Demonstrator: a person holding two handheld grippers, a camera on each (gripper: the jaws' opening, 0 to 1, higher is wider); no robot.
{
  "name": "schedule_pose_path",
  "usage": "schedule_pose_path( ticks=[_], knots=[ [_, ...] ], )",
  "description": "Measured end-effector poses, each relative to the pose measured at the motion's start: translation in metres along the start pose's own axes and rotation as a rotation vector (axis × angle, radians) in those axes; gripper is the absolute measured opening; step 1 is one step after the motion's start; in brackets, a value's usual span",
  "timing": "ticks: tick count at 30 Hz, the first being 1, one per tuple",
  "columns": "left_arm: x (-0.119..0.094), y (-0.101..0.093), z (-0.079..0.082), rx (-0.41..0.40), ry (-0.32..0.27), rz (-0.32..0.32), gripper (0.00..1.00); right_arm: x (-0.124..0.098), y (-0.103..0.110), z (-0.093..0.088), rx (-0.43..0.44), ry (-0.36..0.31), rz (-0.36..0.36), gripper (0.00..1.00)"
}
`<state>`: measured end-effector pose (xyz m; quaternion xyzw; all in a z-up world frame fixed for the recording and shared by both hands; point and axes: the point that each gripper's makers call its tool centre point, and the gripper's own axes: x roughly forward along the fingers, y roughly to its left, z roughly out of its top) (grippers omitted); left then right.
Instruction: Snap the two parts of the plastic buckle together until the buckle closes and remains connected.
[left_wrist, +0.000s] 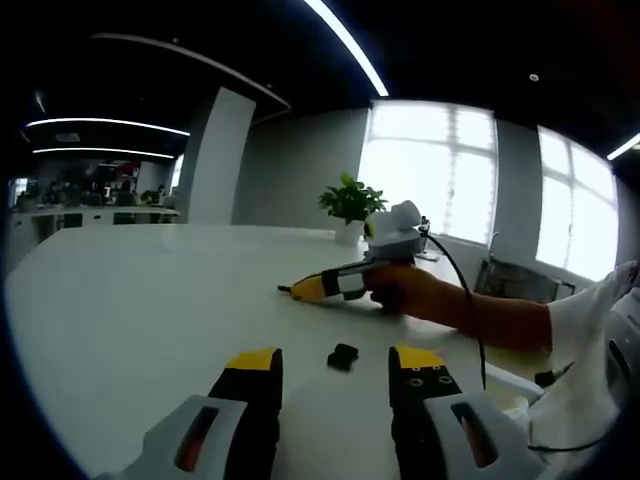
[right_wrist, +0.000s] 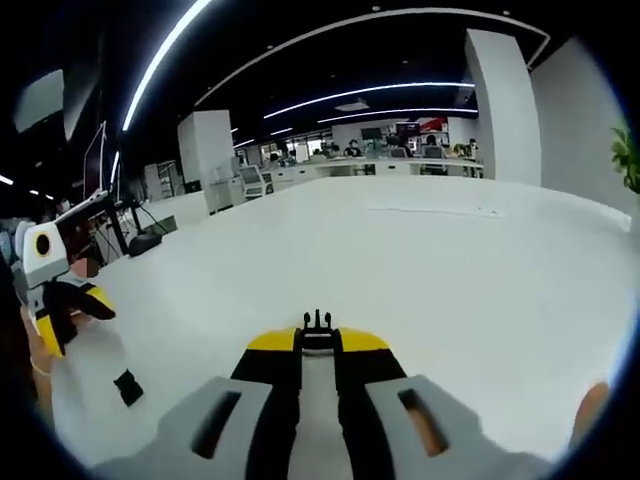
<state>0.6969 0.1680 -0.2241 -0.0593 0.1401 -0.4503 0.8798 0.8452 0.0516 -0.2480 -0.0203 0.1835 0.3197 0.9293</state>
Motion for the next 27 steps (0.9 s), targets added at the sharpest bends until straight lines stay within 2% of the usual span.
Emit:
schedule_pose_path(
  ticks=[27],
  knots=[
    [-0.001,-0.002,-0.001,0.001,0.003,0.001,0.42,-0.009,0.009,-0.001,-0.046,0.011,0.067,0.13]
  ],
)
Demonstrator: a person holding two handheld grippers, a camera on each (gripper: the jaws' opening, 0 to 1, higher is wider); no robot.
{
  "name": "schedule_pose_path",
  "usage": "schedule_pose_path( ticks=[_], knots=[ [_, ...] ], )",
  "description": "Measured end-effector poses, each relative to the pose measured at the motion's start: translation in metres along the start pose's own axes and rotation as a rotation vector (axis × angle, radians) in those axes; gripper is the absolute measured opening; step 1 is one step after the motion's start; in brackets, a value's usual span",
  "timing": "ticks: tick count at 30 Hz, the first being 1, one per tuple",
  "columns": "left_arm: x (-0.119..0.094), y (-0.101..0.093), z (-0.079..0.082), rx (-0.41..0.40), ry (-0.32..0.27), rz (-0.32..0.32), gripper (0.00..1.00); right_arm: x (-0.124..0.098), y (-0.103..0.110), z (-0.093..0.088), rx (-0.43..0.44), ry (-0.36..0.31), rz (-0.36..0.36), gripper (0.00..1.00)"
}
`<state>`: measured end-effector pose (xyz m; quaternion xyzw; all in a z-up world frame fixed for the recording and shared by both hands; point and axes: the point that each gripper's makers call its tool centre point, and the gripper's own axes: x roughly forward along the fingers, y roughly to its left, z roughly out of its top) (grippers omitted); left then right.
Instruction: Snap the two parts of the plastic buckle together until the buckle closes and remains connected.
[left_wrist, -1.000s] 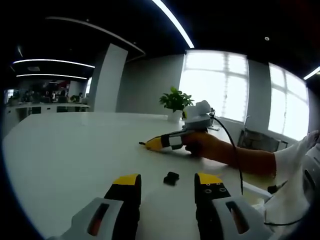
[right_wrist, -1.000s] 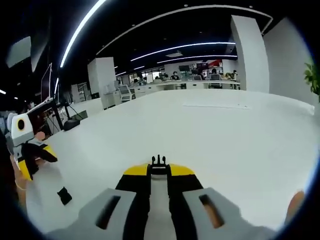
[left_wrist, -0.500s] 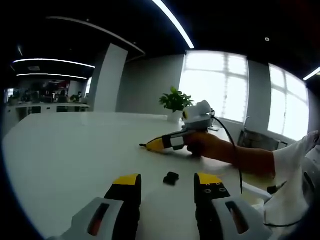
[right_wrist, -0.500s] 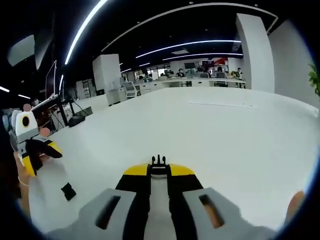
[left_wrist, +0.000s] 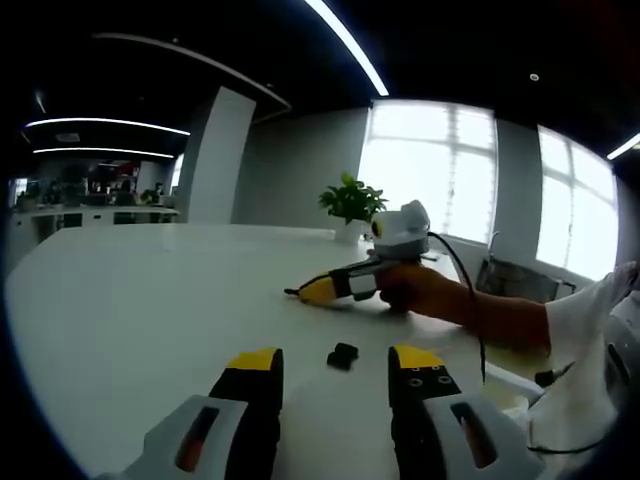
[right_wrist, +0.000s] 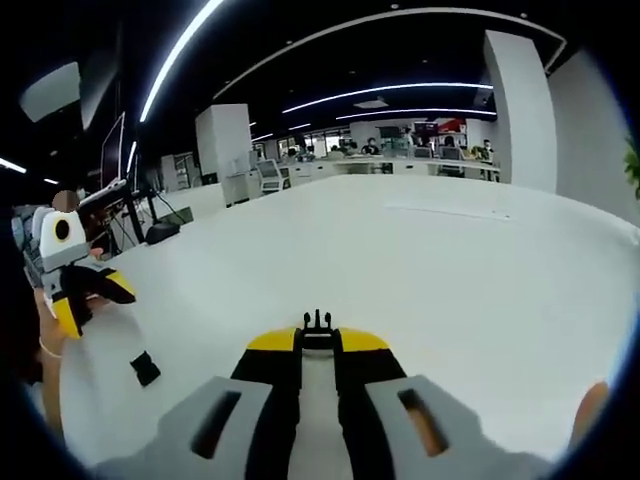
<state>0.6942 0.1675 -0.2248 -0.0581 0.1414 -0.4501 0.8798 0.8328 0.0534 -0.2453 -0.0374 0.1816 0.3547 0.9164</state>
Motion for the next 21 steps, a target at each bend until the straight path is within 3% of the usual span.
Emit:
schedule_pose_path(
  ticks=[21],
  knots=[
    [0.000,0.002,0.000,0.000,0.006,0.002,0.42,-0.014,0.015,-0.003,-0.065,0.001,0.063,0.13]
  ],
)
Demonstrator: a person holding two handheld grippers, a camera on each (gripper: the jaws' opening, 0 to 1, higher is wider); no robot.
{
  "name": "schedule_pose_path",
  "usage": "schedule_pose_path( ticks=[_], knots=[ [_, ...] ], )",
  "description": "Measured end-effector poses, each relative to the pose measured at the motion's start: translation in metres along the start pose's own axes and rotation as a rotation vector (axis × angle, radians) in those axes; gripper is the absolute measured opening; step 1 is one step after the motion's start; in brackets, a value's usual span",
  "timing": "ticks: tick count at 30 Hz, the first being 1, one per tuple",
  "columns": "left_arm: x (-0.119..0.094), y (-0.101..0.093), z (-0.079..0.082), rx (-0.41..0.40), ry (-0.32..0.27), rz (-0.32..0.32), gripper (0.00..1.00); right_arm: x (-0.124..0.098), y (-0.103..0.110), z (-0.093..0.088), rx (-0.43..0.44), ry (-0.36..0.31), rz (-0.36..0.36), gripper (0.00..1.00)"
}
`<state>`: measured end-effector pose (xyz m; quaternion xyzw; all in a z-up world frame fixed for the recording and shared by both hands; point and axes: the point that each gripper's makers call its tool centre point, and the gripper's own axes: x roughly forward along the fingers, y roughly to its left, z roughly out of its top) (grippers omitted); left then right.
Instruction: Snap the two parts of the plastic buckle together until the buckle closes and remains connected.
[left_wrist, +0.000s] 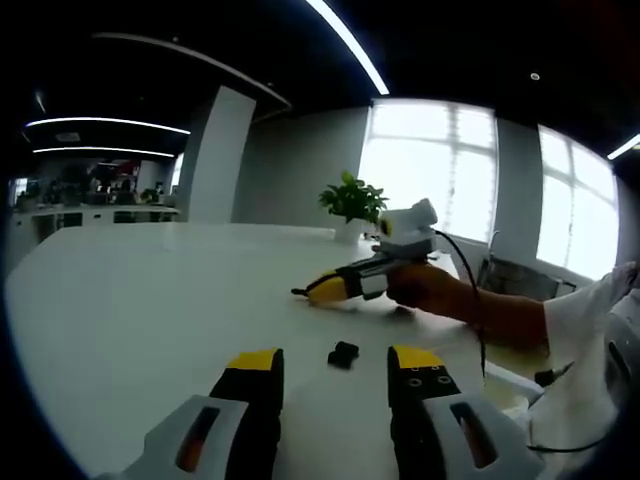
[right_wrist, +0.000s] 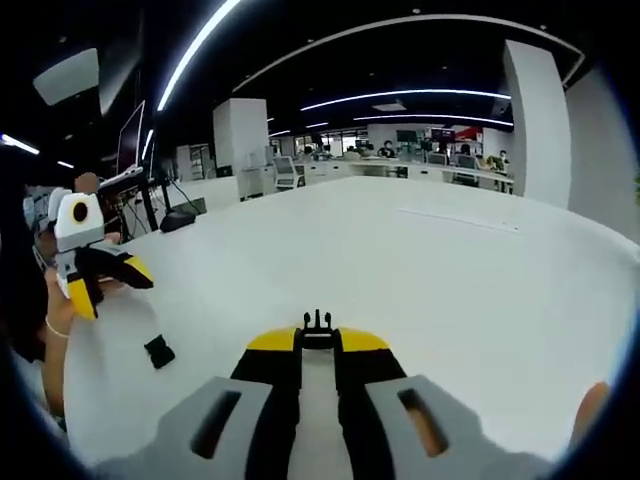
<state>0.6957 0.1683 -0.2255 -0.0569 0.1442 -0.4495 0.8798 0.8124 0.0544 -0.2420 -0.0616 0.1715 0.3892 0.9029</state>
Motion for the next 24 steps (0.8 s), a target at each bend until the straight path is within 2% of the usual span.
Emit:
schedule_pose_path(
  ticks=[24],
  knots=[
    [0.001,-0.003,-0.002,-0.002,0.006,-0.015,0.41,-0.019,0.025,-0.010,-0.014,-0.003,0.111,0.13]
  ],
)
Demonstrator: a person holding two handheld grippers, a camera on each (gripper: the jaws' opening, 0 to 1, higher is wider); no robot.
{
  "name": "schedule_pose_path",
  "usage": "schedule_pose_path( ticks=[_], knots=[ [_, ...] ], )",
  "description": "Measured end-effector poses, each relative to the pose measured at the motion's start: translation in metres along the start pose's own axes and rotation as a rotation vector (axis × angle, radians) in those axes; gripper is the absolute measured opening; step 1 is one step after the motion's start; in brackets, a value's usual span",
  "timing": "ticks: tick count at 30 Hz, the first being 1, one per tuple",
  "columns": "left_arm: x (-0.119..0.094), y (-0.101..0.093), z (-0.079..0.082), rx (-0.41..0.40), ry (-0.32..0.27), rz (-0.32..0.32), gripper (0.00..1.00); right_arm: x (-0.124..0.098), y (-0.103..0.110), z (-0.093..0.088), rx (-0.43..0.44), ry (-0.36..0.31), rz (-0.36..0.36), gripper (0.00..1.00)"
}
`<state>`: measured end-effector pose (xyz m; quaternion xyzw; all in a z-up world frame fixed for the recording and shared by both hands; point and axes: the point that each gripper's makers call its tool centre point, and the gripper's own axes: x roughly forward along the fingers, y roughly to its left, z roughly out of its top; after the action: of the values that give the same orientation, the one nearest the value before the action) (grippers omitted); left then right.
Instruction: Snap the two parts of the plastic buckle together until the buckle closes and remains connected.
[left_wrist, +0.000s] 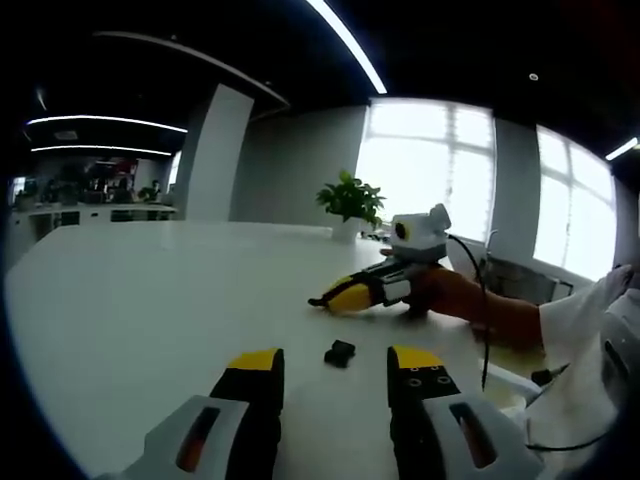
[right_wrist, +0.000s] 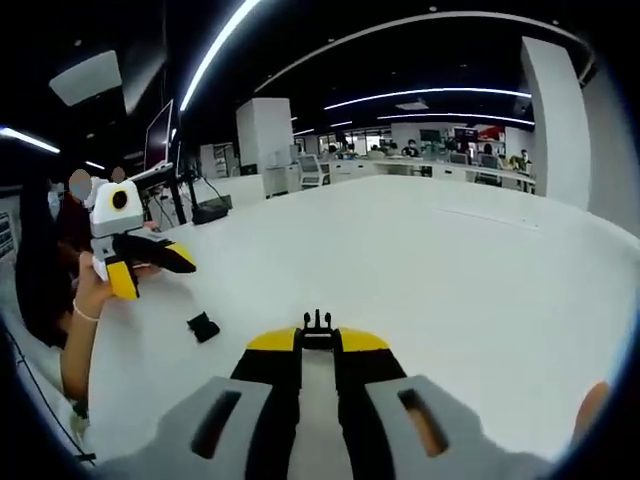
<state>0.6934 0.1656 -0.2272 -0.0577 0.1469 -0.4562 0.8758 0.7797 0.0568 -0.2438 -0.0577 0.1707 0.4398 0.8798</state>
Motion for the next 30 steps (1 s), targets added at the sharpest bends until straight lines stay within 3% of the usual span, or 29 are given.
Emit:
schedule_pose_path(
  ticks=[16,30],
  knots=[
    [0.000,0.000,0.000,-0.020,-0.003,-0.009,0.41,-0.011,0.011,-0.002,-0.033,-0.012,0.034,0.13],
    [0.000,-0.006,0.000,-0.008,-0.011,-0.032,0.41,-0.021,0.026,-0.006,-0.061,-0.010,0.130,0.13]
  ],
)
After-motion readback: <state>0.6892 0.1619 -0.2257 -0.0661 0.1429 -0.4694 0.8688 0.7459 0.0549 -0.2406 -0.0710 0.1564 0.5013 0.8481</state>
